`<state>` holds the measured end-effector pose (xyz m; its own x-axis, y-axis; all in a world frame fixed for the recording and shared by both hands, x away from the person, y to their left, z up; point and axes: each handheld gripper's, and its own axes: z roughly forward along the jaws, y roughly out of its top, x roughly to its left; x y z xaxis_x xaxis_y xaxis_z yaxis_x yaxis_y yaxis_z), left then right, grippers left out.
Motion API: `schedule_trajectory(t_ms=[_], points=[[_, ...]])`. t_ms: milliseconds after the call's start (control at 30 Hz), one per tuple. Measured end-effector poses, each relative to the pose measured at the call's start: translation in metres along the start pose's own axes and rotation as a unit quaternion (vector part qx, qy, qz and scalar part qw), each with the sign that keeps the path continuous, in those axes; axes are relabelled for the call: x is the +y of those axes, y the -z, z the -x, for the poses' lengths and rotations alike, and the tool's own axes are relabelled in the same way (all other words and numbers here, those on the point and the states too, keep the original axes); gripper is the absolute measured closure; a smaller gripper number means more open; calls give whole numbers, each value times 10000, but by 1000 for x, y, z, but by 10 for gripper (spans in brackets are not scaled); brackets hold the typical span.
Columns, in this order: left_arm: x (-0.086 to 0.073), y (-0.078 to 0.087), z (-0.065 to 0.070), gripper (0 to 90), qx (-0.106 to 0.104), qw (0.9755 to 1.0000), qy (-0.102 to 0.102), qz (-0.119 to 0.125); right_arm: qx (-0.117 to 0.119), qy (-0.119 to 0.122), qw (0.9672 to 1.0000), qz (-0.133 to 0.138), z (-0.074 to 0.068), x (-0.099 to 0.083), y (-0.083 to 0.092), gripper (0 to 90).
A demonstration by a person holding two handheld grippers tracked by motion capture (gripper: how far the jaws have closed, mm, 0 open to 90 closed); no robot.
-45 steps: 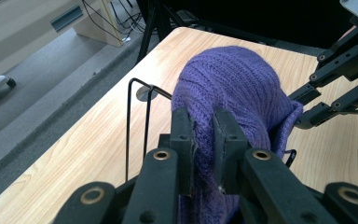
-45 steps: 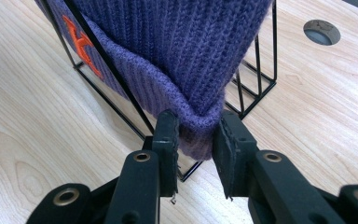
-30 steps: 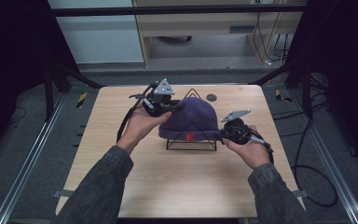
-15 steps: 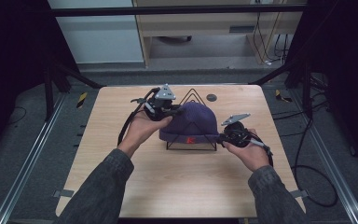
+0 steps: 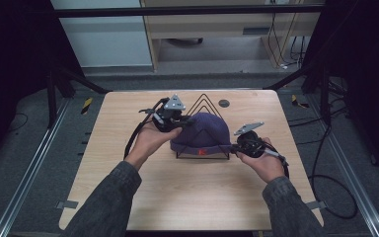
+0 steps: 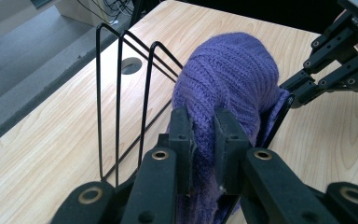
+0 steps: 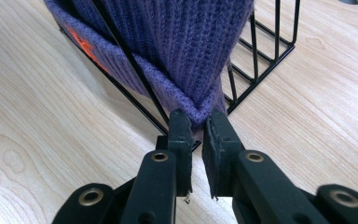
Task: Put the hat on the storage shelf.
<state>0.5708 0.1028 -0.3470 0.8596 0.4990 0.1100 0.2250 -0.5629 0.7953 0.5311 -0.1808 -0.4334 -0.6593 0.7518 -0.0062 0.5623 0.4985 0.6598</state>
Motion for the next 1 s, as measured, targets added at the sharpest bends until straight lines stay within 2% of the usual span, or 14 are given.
schedule_trajectory(t_ms=[600, 1000], points=[[-9, -5, 4, 764, -65, 10000, 35, 13, 55, 18, 9998, -174, 1, -2, -5, 856], [-13, -9, 6, 743, -123, 9999, 88, 36, 132, -173, 9996, -201, 3, -14, -12, 859]])
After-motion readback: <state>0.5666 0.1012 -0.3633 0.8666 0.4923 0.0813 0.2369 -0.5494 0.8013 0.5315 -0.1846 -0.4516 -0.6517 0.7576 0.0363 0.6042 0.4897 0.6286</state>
